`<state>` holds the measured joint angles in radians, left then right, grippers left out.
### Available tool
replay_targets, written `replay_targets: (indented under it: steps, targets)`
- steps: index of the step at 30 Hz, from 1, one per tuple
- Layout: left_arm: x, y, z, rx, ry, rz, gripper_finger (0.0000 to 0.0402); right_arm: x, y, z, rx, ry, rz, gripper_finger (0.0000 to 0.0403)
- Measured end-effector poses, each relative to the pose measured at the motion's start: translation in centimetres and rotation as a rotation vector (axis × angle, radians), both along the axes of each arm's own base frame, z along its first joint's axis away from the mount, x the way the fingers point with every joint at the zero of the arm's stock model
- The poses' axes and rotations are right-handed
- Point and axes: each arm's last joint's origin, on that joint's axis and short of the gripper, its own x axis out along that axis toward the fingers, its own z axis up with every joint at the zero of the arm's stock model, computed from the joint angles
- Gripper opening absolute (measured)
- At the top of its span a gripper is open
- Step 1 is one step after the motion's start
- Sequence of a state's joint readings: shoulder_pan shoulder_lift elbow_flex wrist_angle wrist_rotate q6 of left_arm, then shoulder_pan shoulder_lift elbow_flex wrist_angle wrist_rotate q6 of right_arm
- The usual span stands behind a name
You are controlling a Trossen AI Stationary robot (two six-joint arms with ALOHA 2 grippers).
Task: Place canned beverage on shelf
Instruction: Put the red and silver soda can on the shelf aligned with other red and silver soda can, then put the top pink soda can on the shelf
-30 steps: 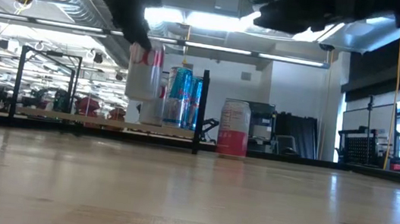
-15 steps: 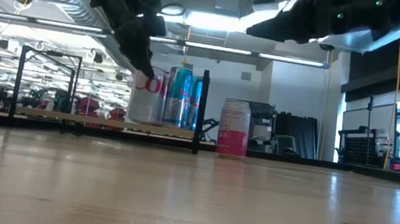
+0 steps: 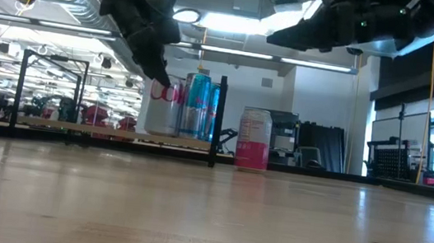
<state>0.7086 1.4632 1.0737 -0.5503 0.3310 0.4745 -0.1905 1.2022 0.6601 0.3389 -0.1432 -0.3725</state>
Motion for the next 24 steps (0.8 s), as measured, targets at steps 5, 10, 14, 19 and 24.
replay_targets:
  steps: [5, 10, 14, 19, 24]
  targets:
    - [0.0, -0.1, 0.0, 0.01, 0.007, 0.002, 0.0301, 0.0, 0.0, 0.0, 0.003, 0.004, -0.001, 0.0386]
    - [0.0, -0.2, 0.0, 0.01, 0.012, 0.002, 0.0323, 0.0, 0.0, -0.1, 0.007, 0.006, -0.001, 0.0386]
    - [0.3, -0.2, 0.8, 0.037, 0.014, 0.007, 0.0326, 0.0, 0.0, -0.1, 0.008, 0.006, -0.001, 0.0386]
    - [0.8, -0.3, 2.0, 0.1, 0.018, 0.036, 0.0327, 0.0, 0.0, -0.1, 0.01, 0.01, -0.001, 0.0386]
    - [1.2, -0.7, 3.8, 0.114, 0.031, 0.048, 0.0327, 0.0, 0.0, -0.2, 0.012, 0.022, -0.001, 0.0386]
